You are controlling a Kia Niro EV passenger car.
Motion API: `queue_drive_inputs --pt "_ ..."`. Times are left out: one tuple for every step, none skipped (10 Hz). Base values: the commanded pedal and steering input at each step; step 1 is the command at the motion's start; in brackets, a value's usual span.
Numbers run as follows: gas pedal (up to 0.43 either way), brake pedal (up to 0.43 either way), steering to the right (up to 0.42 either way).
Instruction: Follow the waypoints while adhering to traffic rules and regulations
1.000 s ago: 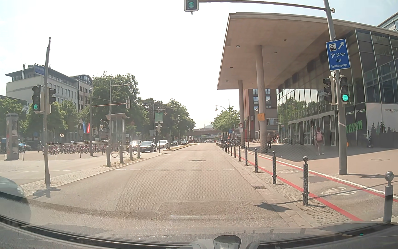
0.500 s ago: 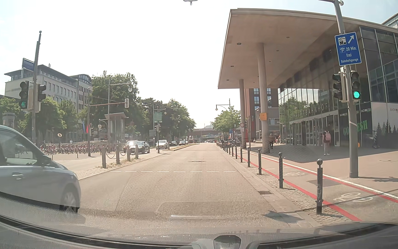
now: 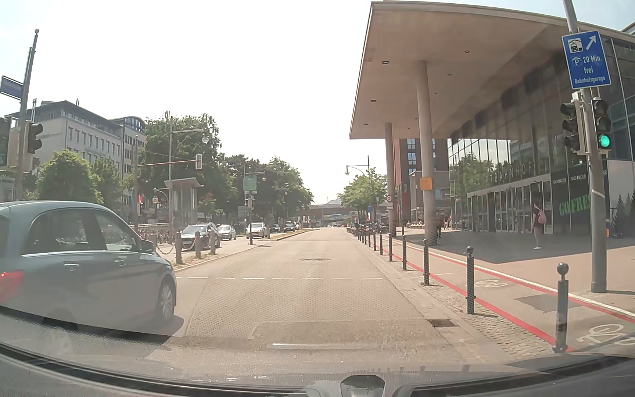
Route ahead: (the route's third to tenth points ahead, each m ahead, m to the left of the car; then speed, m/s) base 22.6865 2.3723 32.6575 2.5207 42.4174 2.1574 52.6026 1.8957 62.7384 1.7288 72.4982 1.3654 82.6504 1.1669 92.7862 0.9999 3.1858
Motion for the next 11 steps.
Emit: queue_drive_inputs --pt "0.421 0.0 -0.01" --pt "0.421 0.0 -0.01" --pt "0.409 0.0 -0.01" --pt "0.398 0.0 -0.01" --pt "0.35 0.0 -0.011" --pt "0.35 0.0 -0.008" --pt "0.339 0.0 -0.006" --pt "0.331 0.0 -0.005" --pt "0.331 0.0 -0.005" --pt "0.331 0.0 -0.005" --pt "0.331 0.0 -0.003"
